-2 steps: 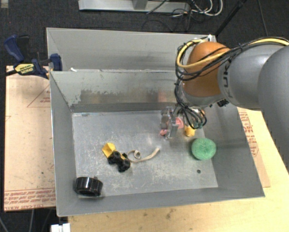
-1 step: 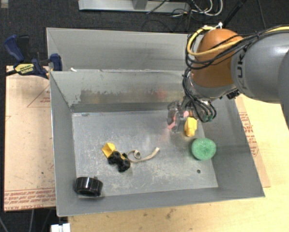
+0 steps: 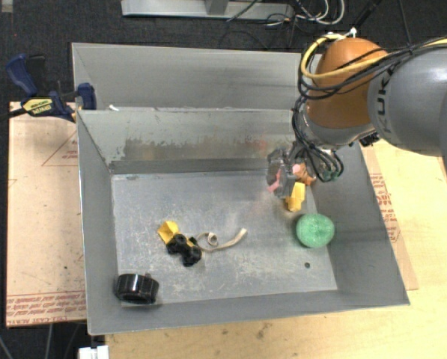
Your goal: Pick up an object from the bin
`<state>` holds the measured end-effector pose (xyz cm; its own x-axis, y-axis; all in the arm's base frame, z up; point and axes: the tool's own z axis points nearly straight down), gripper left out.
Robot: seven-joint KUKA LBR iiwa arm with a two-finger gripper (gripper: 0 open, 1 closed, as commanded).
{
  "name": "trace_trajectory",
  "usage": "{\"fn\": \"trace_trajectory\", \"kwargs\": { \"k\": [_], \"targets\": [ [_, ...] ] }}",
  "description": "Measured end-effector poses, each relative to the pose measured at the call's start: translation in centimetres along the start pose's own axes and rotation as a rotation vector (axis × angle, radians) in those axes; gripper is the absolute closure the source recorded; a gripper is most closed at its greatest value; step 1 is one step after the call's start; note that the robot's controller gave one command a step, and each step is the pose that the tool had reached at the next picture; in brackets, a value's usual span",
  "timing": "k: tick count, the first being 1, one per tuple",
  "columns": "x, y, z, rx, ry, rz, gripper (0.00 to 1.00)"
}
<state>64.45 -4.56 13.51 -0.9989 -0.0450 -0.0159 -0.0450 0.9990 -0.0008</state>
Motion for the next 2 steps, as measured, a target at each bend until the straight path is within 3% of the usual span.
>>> {"fn": "trace_trajectory", "kwargs": {
  "k": [1, 2],
  "targets": [
    [1.5, 1.2, -2.2, -0.002, 0.025, -0.006, 1.00],
    [0.0, 0.1, -9.5, -0.002, 0.013, -0.018, 1.00]
  ]
}}
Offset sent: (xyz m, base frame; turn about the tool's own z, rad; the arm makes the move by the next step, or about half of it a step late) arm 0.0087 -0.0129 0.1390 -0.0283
